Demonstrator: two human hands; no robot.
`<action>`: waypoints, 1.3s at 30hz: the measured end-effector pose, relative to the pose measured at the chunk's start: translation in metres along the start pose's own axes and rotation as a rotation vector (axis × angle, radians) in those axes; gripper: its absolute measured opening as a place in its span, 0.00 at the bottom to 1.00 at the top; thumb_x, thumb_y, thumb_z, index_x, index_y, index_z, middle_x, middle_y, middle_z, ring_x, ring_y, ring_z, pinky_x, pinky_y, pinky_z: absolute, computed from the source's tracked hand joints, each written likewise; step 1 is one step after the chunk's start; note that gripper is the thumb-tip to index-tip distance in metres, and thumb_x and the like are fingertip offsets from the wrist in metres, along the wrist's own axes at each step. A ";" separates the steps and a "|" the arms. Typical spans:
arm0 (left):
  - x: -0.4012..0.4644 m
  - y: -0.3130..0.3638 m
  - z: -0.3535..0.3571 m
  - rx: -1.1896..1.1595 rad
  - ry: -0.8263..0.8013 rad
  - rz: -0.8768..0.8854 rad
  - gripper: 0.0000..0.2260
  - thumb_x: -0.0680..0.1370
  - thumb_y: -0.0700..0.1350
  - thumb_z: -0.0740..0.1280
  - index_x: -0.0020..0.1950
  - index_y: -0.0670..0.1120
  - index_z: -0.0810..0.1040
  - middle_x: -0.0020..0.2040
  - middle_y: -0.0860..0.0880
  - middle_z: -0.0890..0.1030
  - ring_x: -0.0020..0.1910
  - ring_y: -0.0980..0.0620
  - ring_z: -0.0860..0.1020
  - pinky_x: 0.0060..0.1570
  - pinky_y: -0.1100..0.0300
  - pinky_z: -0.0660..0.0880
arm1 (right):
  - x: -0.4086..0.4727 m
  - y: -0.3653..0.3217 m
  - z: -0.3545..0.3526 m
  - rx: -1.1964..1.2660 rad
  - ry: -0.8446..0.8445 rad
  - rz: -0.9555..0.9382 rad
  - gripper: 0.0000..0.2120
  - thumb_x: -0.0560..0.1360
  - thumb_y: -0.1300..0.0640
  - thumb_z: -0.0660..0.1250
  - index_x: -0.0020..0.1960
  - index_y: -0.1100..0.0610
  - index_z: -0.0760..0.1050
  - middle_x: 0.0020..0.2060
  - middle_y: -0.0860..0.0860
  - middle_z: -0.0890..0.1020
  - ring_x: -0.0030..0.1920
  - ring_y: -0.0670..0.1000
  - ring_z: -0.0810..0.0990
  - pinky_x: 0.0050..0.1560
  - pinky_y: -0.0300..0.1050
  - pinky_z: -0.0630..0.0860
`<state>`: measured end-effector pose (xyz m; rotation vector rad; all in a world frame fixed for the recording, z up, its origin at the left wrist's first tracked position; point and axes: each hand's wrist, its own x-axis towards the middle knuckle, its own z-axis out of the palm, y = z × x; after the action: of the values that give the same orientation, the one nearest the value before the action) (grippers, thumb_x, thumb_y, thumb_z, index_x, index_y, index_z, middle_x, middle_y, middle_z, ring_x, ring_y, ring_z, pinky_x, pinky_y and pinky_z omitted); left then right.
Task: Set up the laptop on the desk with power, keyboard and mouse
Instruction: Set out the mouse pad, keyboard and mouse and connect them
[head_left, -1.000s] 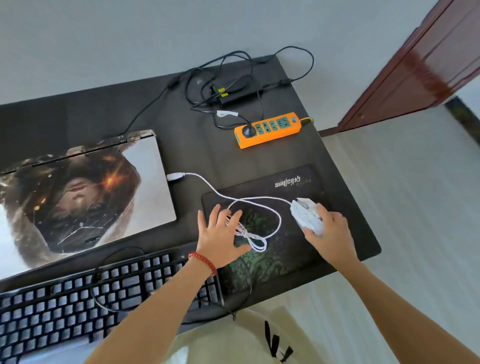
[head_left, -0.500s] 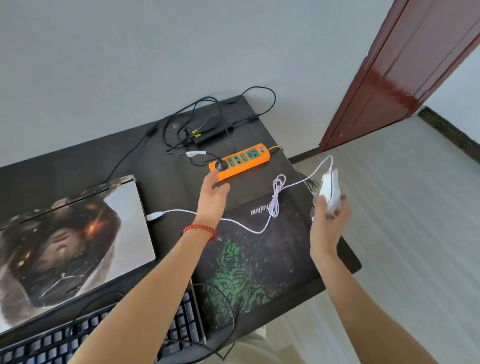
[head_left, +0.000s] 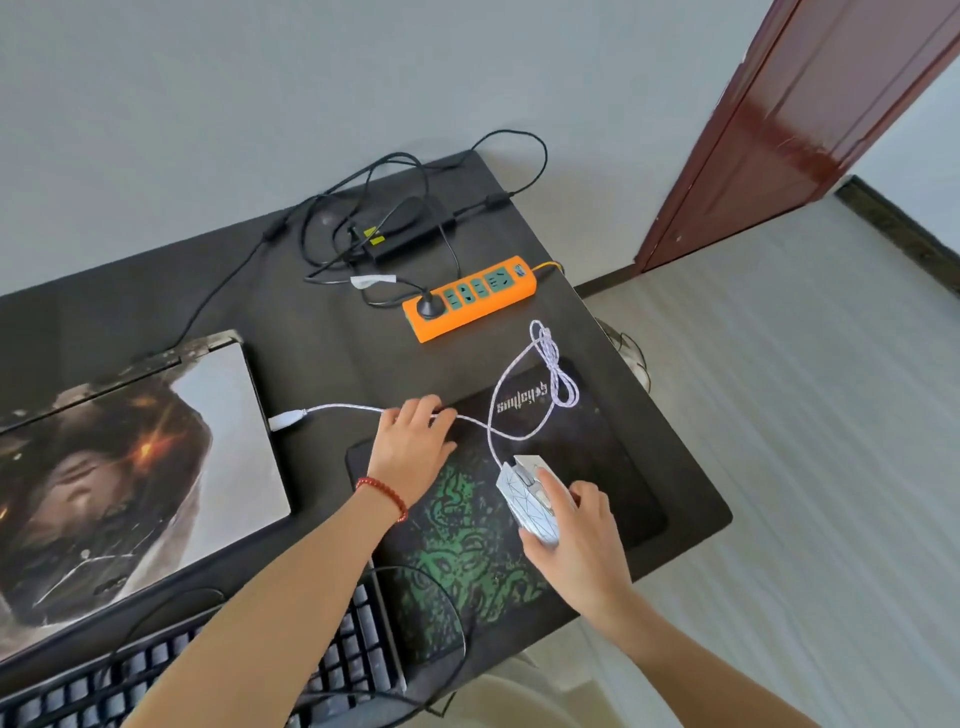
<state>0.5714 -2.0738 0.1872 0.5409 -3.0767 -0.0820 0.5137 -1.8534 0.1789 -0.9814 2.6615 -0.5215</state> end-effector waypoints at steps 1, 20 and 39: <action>0.010 0.002 0.003 -0.052 -0.029 -0.018 0.18 0.70 0.48 0.72 0.58 0.46 0.77 0.56 0.44 0.78 0.53 0.43 0.77 0.48 0.51 0.74 | 0.003 -0.001 0.001 -0.011 0.018 0.001 0.33 0.65 0.45 0.72 0.67 0.51 0.65 0.49 0.55 0.75 0.47 0.52 0.73 0.43 0.44 0.76; 0.038 -0.007 -0.006 -0.619 -0.001 -0.621 0.18 0.76 0.42 0.63 0.66 0.44 0.71 0.63 0.42 0.74 0.61 0.42 0.72 0.59 0.49 0.71 | 0.022 -0.018 0.011 0.023 -0.051 -0.115 0.36 0.67 0.41 0.70 0.69 0.52 0.60 0.57 0.57 0.72 0.53 0.55 0.70 0.45 0.46 0.77; -0.012 -0.007 0.005 -0.237 0.008 -0.334 0.16 0.76 0.44 0.66 0.64 0.45 0.74 0.63 0.43 0.74 0.63 0.41 0.70 0.56 0.45 0.67 | 0.089 0.005 -0.015 -0.065 0.007 -0.129 0.21 0.77 0.59 0.61 0.69 0.53 0.65 0.66 0.56 0.70 0.61 0.56 0.71 0.57 0.51 0.75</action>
<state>0.5853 -2.0757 0.1814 1.0251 -2.8772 -0.4386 0.4399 -1.9053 0.1804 -1.1777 2.6491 -0.4687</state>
